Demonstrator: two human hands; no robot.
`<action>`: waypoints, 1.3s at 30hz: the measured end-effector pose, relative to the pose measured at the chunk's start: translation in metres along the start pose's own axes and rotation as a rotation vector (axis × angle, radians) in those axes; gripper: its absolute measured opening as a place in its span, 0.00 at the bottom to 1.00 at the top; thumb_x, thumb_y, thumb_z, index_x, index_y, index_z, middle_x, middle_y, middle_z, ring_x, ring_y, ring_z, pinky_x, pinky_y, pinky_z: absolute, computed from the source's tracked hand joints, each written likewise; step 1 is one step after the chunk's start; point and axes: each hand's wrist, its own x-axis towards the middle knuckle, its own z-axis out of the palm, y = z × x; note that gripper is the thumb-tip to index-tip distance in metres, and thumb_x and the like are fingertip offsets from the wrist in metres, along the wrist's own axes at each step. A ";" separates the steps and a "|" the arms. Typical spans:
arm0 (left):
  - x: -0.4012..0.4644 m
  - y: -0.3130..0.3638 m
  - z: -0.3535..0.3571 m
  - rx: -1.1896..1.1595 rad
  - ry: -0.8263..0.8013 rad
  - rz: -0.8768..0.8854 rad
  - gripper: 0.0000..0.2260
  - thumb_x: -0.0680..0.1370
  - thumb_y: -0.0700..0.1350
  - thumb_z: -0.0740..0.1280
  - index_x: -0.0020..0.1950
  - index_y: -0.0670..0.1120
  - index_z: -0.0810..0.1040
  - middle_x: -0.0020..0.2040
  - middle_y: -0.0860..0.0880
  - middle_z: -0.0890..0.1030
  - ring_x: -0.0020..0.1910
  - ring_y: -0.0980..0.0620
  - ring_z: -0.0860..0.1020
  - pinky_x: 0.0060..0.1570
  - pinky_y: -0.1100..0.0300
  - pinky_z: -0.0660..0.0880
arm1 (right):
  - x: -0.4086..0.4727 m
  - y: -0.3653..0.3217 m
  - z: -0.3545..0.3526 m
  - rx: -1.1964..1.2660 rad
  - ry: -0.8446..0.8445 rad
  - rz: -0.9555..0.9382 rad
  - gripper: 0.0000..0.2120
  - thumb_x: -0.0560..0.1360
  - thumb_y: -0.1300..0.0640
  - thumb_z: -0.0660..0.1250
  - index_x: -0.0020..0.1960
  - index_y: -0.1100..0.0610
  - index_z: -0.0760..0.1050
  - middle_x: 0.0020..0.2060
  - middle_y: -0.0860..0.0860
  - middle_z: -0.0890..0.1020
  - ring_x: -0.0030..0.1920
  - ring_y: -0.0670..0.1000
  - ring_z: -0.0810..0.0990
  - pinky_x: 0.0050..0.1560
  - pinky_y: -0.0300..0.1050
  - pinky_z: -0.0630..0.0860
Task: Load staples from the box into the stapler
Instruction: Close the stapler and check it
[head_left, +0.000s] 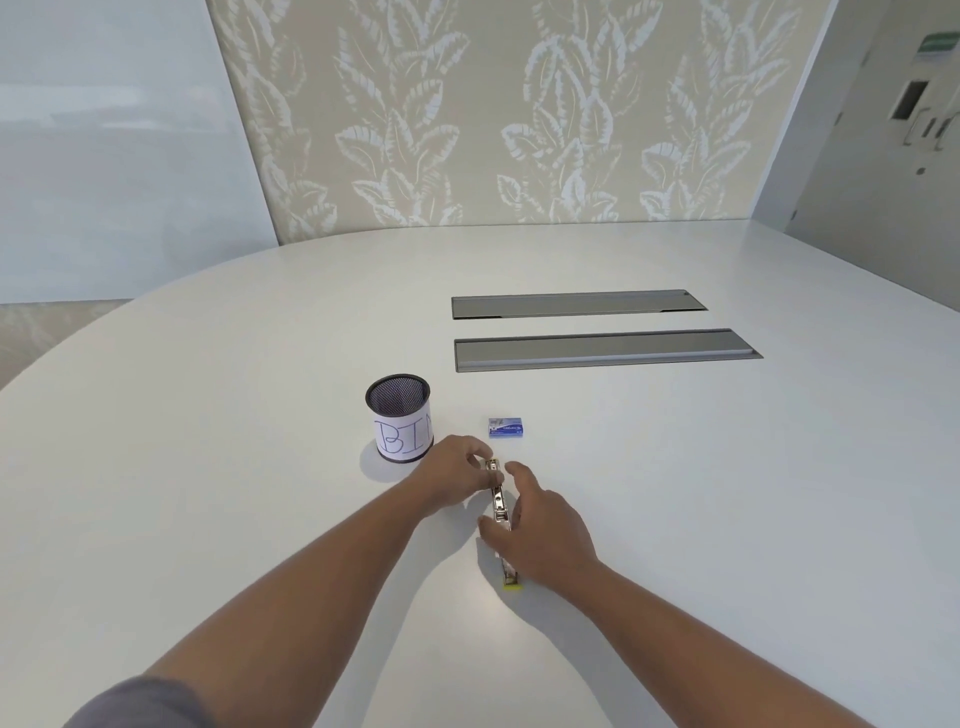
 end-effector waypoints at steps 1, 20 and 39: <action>0.000 -0.001 0.000 -0.005 0.000 0.001 0.17 0.73 0.50 0.77 0.59 0.46 0.81 0.39 0.52 0.79 0.36 0.55 0.75 0.36 0.61 0.70 | -0.003 -0.004 -0.001 -0.074 -0.015 -0.008 0.36 0.67 0.35 0.62 0.71 0.40 0.55 0.34 0.46 0.78 0.42 0.52 0.79 0.40 0.48 0.74; -0.005 -0.004 0.011 -0.099 0.056 -0.047 0.11 0.71 0.45 0.76 0.50 0.44 0.81 0.33 0.54 0.74 0.27 0.55 0.70 0.24 0.67 0.66 | 0.006 -0.044 -0.040 -0.566 -0.084 -0.045 0.14 0.71 0.59 0.61 0.56 0.52 0.66 0.34 0.48 0.69 0.33 0.52 0.70 0.30 0.45 0.60; 0.004 -0.020 0.009 -0.141 0.097 -0.021 0.02 0.76 0.43 0.72 0.46 0.46 0.84 0.38 0.50 0.82 0.35 0.54 0.75 0.37 0.61 0.72 | 0.025 -0.002 -0.005 -0.190 0.134 -0.100 0.14 0.76 0.41 0.66 0.53 0.48 0.65 0.42 0.45 0.78 0.41 0.53 0.77 0.36 0.46 0.69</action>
